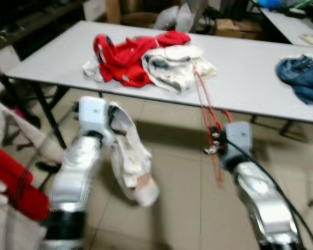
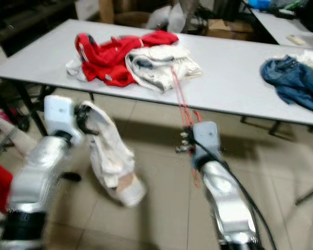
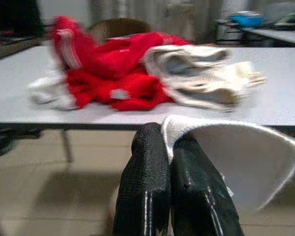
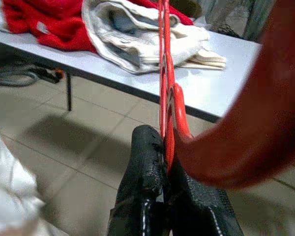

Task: Hang hanger

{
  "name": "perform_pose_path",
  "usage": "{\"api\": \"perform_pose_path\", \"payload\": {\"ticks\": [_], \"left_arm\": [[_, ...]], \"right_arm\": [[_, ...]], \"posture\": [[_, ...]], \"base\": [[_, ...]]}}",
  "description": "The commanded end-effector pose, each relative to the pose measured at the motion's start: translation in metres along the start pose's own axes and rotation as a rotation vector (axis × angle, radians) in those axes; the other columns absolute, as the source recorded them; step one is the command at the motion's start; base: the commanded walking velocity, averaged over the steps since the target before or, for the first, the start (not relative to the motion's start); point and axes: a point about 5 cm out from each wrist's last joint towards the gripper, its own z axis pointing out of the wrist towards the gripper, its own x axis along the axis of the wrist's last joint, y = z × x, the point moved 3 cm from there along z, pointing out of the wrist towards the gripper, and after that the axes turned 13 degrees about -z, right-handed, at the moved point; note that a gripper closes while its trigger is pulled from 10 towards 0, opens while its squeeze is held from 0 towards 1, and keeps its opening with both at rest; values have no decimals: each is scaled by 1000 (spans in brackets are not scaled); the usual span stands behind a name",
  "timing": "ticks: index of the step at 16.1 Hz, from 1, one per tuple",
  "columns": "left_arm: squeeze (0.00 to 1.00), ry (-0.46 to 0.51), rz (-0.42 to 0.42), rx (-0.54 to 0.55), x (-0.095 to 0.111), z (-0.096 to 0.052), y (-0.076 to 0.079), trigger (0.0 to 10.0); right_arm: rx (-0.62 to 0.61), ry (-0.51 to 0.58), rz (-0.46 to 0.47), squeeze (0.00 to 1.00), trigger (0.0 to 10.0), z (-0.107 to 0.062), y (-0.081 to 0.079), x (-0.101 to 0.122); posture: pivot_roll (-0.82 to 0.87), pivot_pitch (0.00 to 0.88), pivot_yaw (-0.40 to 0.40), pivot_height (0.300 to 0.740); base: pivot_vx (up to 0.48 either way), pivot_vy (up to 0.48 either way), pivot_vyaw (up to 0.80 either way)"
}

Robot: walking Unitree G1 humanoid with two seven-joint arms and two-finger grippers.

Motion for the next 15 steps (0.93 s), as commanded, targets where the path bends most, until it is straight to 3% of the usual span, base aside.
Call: {"api": "perform_pose_path", "payload": {"ticks": [1,4,7,10,12,15], "left_arm": [[0,46,16,8,13,1,-5,10000],[0,53,19,-3,15,3,-4,10000],[0,61,24,-14,18,7,-2,10000],[0,82,36,-27,26,12,-2,10000],[0,107,56,-46,38,19,-2,10000],[0,154,93,-109,64,36,6,10000]], "right_arm": [[-5,30,0,0,10000,1,1,7],[-7,36,-1,0,10000,1,1,9],[-3,33,64,0,10000,3,3,9],[38,57,-58,0,10000,2,8,11],[168,74,-130,0,10000,-5,15,12],[487,89,-289,0,10000,-43,37,21]], "posture": [[31,0,-32,740],[28,0,-26,740],[29,0,-20,740],[31,0,-15,740],[34,0,-18,740],[25,0,-15,740]], "base": [[360,0,0],[364,0,0],[368,0,-267],[366,0,0],[369,0,0],[370,0,0]]}}
